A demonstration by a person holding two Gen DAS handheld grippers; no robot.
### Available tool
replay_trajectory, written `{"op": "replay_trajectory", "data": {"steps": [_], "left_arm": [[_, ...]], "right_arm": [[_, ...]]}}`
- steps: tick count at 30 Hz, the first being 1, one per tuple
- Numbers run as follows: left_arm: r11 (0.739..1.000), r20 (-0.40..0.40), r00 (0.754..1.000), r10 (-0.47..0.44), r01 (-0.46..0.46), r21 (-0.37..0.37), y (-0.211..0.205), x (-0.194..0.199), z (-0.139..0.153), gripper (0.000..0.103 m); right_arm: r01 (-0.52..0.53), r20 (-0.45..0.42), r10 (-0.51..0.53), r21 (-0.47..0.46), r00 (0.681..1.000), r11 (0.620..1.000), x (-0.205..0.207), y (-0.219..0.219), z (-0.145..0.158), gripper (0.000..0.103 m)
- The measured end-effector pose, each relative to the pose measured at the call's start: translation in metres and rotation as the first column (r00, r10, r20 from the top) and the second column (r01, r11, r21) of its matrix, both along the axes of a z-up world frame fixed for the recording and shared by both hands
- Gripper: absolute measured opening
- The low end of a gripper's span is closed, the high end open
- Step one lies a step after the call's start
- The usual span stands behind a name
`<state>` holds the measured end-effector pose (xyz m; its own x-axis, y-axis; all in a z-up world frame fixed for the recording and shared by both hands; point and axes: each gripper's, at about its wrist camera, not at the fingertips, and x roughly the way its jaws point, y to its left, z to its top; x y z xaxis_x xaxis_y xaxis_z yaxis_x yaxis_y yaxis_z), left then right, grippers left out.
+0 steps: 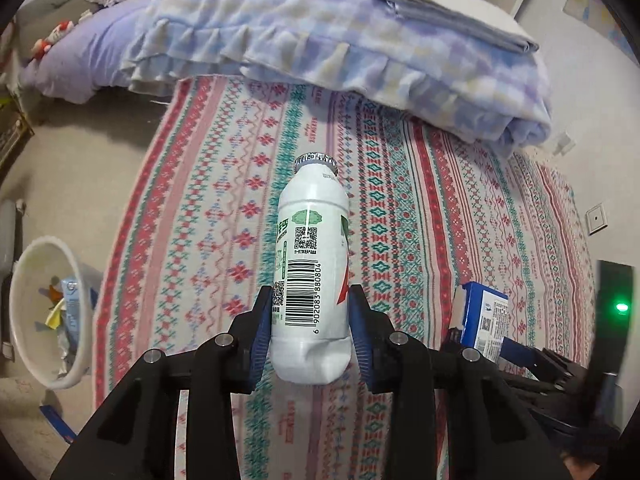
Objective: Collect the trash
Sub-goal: 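Carry bottle and box over the wastebasket and open both tools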
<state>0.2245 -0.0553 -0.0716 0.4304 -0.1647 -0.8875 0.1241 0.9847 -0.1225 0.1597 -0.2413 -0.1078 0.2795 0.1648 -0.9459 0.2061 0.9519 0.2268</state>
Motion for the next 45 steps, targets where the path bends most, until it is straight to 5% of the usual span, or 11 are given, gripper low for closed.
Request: {"op": "replay_trajectory", "data": {"steps": [1, 14, 25, 33, 45], "left_arm": [[1.000, 0.008, 1.000, 0.002, -0.002, 0.002, 0.005, -0.002, 0.002, 0.039], [0.987, 0.010, 0.993, 0.119, -0.117, -0.106, 0.104, -0.021, 0.027, 0.039], [0.947, -0.021, 0.957, 0.291, -0.291, -0.140, 0.226, -0.033, 0.036, 0.039], [0.909, -0.087, 0.915, 0.393, -0.401, -0.109, 0.310, -0.035, 0.007, 0.039], [0.920, -0.144, 0.920, 0.365, -0.380, -0.093, 0.331, -0.024, -0.036, 0.039]], "right_arm": [[-0.003, 0.009, 0.003, -0.020, 1.000, 1.000, 0.001, 0.002, 0.001, 0.060], [-0.025, 0.188, 0.020, 0.026, 0.982, 0.999, -0.008, 0.013, 0.049, 0.058], [-0.136, 0.252, 0.114, 0.071, 0.961, 0.988, -0.012, 0.070, 0.058, 0.058], [-0.196, 0.248, 0.168, 0.091, 0.954, 0.976, -0.013, 0.104, 0.054, 0.058], [-0.275, 0.218, 0.250, 0.094, 0.943, 0.957, -0.015, 0.164, 0.041, 0.058]]}}
